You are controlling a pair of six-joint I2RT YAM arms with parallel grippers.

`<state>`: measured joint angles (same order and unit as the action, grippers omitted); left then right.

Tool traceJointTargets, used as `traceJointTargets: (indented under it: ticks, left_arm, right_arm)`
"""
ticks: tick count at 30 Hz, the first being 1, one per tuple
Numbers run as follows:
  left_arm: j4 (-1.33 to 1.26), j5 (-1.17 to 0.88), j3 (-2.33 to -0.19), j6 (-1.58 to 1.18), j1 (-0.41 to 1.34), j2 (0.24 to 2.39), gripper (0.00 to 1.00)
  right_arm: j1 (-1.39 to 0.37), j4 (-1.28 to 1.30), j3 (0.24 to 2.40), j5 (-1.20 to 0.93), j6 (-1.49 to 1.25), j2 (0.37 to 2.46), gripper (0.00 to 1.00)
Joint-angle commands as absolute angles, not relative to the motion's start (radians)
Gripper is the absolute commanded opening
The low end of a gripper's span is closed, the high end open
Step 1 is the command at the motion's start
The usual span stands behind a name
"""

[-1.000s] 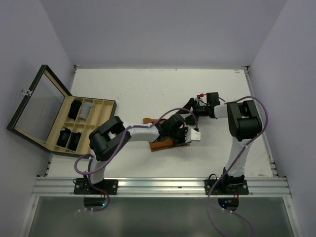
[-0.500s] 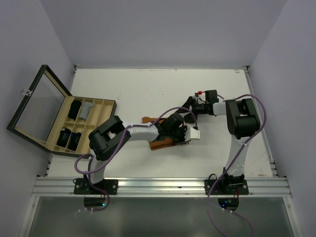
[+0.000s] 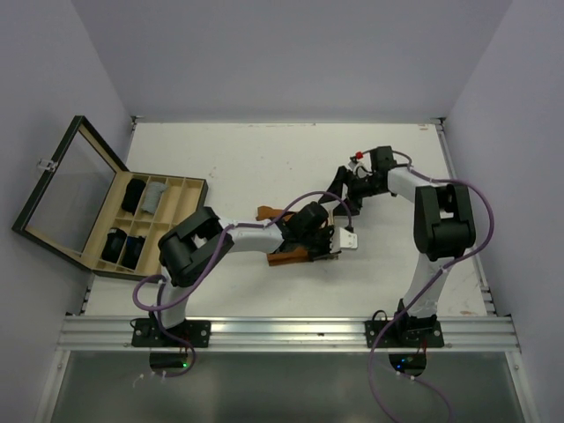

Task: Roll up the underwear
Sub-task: Fold the underwear

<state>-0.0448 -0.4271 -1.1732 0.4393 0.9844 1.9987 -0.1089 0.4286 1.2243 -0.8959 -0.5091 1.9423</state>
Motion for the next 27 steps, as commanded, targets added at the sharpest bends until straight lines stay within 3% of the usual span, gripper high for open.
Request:
traceJointTargets:
  ticks: [1,5,10,13,16,27]
  left_arm:
    - [0.075,-0.465,-1.132,0.408,1.003,2.036,0.18]
    - [0.081,-0.468,-1.137,0.410,0.997,2.042,0.18]
    - [0.089,-0.472,-1.144,0.408,0.996,2.046,0.18]
    - [0.094,-0.474,-1.152,0.413,0.994,2.049,0.19]
    - [0.100,-0.474,-1.158,0.414,0.993,2.051,0.19]
    - [0.092,-0.477,-1.160,0.403,0.986,2.054,0.19]
  right_arm:
    - [-0.098,0.656,1.307,-0.786,-0.342,1.861,0.73]
    - [-0.092,0.745,1.362,-0.713,-0.261,1.862,0.72]
    - [-0.091,0.698,1.361,-0.782,-0.271,1.803,0.62]
    - [-0.101,0.544,1.297,-0.893,-0.401,1.747,0.37]
    - [-0.133,0.393,1.211,-0.962,-0.544,1.724,0.29]
    - [-0.158,0.008,0.997,-0.967,-0.765,1.902,0.26]
